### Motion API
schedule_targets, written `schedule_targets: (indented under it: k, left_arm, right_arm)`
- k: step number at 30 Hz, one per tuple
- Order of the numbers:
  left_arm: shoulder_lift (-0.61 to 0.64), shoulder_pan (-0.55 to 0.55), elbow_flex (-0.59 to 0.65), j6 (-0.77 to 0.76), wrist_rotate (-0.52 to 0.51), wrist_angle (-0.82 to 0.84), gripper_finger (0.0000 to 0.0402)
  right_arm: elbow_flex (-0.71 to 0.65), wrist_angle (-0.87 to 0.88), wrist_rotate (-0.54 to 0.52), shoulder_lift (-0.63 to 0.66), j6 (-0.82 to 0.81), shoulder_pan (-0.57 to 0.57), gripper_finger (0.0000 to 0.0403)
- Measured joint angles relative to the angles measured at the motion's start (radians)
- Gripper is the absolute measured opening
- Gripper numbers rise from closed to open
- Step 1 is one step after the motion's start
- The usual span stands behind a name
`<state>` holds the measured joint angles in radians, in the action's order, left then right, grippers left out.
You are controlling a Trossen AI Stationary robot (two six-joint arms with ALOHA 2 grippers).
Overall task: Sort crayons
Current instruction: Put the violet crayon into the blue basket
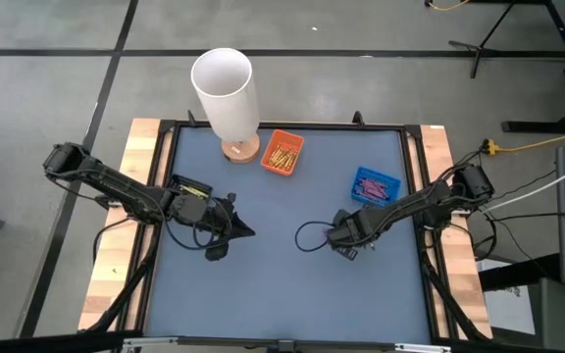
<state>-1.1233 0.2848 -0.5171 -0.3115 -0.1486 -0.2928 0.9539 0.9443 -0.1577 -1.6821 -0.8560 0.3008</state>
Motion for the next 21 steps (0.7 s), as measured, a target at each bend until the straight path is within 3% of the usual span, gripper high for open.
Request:
schedule_targets:
  k: [21]
  left_arm:
    - [0.000,0.000,0.000,0.008,0.000,0.000,0.0007]
  right_arm:
    - [0.003,-0.004,-0.008,-0.057,0.030,0.000,0.0103]
